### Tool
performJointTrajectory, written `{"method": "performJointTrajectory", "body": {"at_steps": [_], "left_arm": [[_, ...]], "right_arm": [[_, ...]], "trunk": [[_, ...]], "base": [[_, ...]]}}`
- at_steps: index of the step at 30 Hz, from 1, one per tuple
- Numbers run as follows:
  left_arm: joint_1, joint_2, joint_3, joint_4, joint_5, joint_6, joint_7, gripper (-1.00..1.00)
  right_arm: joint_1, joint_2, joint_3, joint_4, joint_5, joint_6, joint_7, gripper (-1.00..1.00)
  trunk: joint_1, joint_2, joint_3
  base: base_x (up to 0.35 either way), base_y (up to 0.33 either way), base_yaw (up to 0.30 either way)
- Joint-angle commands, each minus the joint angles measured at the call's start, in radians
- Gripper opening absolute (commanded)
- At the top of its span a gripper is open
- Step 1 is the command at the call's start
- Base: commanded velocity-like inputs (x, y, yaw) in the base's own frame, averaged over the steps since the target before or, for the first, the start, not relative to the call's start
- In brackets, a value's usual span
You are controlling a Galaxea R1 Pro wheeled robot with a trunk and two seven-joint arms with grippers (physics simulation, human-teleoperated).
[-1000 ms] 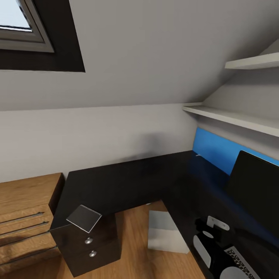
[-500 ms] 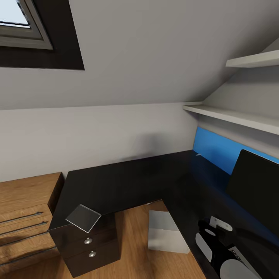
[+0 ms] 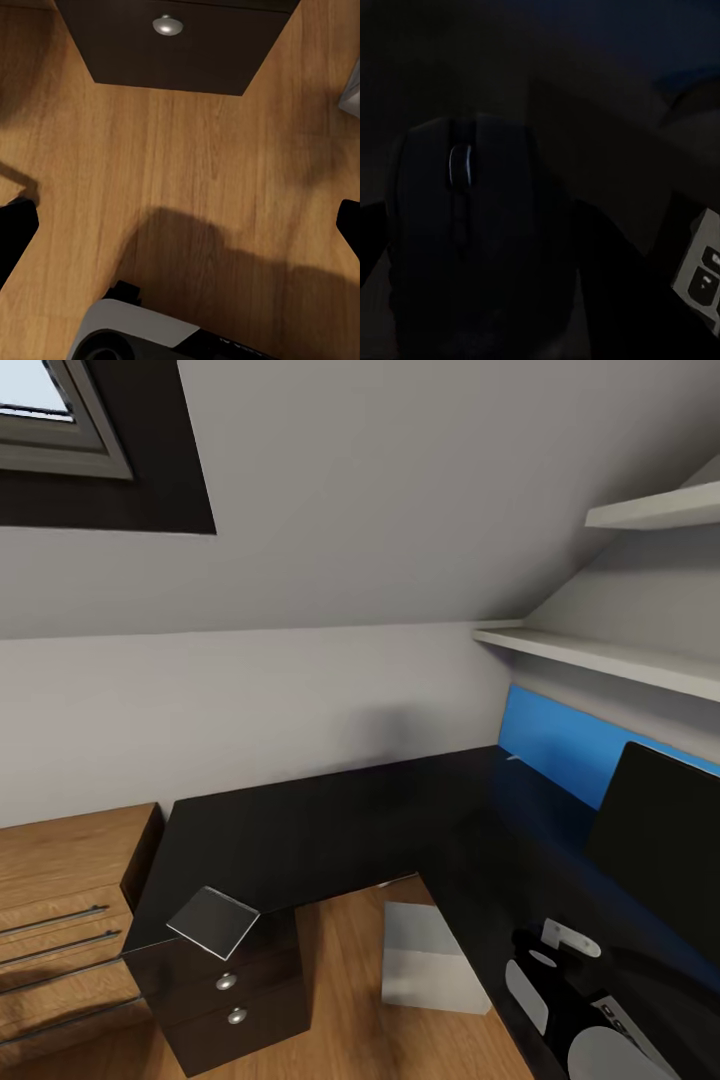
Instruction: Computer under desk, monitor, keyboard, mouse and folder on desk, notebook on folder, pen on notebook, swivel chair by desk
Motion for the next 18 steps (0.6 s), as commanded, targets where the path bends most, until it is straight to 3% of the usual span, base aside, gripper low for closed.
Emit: {"method": "performJointTrajectory", "body": {"at_steps": [1,18], "left_arm": [[0.0,0.0,-0.002,-0.003,0.007,0.004,0.006,1.0],[0.0,0.0,-0.005,-0.003,0.007,0.004,0.005,1.0]], "right_arm": [[-0.001,-0.001,0.006,0.004,-0.012,-0.004,-0.006,-1.0],[-0.004,0.0,0.006,0.021,-0.012,-0.008,-0.004,-1.0]], "trunk": [[0.004,-0.009,-0.005],[0.069,-0.128,-0.058]], "base": [[0.0,0.0,0.0],[0.0,0.0,0.0]]}}
